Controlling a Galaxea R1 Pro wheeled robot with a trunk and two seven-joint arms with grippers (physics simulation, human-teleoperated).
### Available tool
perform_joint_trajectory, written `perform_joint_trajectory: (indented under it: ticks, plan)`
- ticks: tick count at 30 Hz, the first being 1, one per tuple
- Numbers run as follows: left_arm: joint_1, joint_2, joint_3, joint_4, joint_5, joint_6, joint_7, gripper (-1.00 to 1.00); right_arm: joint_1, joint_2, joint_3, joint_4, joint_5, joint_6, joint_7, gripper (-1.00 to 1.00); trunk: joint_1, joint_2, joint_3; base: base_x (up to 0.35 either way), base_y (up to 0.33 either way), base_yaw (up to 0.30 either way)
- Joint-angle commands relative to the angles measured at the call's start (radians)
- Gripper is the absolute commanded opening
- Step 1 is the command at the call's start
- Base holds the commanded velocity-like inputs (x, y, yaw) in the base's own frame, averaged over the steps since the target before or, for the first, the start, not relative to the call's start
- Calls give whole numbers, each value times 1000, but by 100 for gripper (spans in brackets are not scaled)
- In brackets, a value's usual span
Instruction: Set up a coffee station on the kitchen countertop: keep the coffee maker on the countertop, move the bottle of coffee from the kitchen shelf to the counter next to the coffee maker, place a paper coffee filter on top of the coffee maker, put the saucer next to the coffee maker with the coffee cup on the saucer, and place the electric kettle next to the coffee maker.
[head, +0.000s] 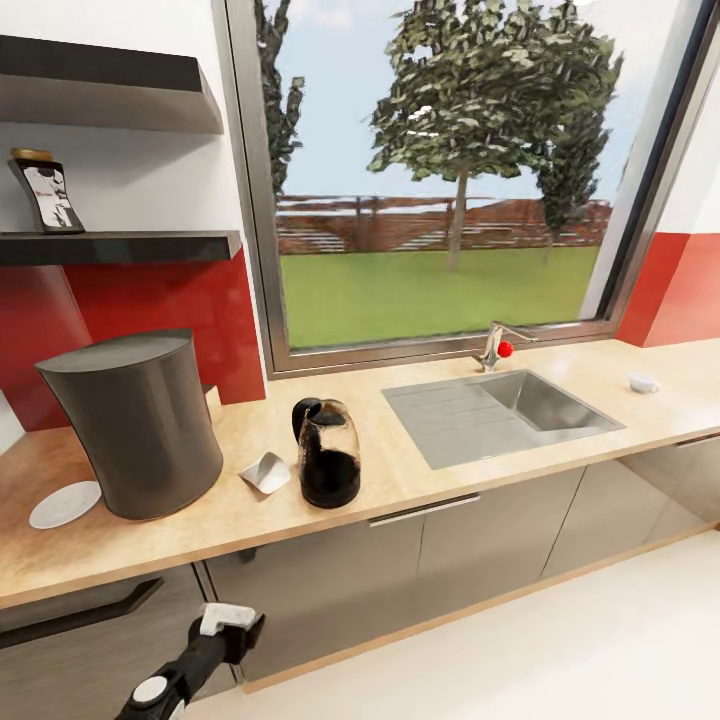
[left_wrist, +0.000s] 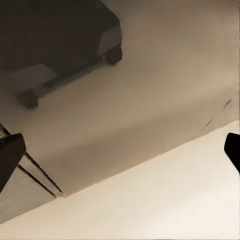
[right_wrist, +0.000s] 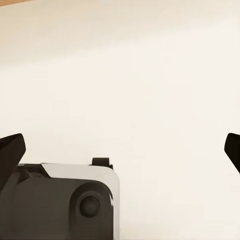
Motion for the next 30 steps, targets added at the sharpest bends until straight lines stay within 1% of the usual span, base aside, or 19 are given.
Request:
perform_joint_trajectory:
  ticks: [1,4,5,6,7,8,9,10,13,16,18,19,20,24,25,27,28,29,30]
  plan:
    - [-1,2,-12,-2,9,0,-23,100,-1,0,0,1,0,-3,0,100,1,-2,-2,0,0,0]
    - [0,5,-35,-8,-3,16,-134,100,-1,0,1,1,0,-3,0,100,1,-2,-2,0,0,0]
    - [-1,6,-37,-9,-8,20,-157,100,-1,0,1,1,0,-3,0,100,1,-2,-2,0,0,0]
    - [-1,9,-40,-10,-21,30,-205,100,-1,0,1,1,0,-3,0,100,1,-2,-2,0,0,0]
    - [-1,10,-41,-10,-29,34,-229,100,-1,1,2,2,0,-3,0,100,1,-2,-2,0,0,0]
    - [-1,12,-42,-10,-45,44,-278,100,-1,1,2,2,0,-3,0,100,1,-2,-2,0,0,0]
    - [-1,13,-42,-10,-52,49,-302,100,-1,0,2,2,0,-3,0,100,1,-2,-2,0,0,0]
    - [-3,14,-42,-11,-64,60,-350,100,-1,1,2,2,0,-3,0,100,1,-2,-2,0,0,0]
    - [-9,16,-41,-12,-77,89,-438,100,-1,1,2,2,0,-3,0,100,1,-2,-2,0,0,0]
    - [-14,16,-39,-31,-83,141,-539,100,-1,1,2,2,0,-3,0,100,1,-2,-2,0,0,0]
    - [-16,17,-38,-85,-85,210,-624,100,-1,1,2,2,0,-4,0,100,1,-2,-2,0,0,0]
    - [-16,17,-37,-116,-85,243,-652,100,-1,1,2,2,0,-4,0,100,1,-2,-2,0,0,0]
    - [-17,17,-37,-222,-81,356,-723,100,-1,1,2,3,0,-4,0,100,1,-2,-2,0,0,0]
    - [-17,16,-36,-323,-79,457,-790,100,-1,1,2,3,0,-5,0,100,1,-2,-2,0,0,0]
    - [-19,17,-30,-405,-78,532,-827,100,-1,1,2,3,0,-5,0,100,1,-2,-2,0,0,0]
    - [-26,17,-28,-446,-77,576,-837,100,-1,1,2,3,0,-5,0,100,1,-2,-2,0,0,0]
    - [-37,17,-25,-482,-73,620,-843,100,-1,1,2,3,0,-5,0,100,1,-2,-2,0,0,0]
    - [-45,17,-25,-500,-69,645,-845,100,-1,1,2,3,0,-5,0,100,1,-2,-2,0,0,0]
    - [-66,17,-23,-536,-58,688,-847,100,-1,1,2,3,0,-5,0,100,1,-2,-2,0,0,0]
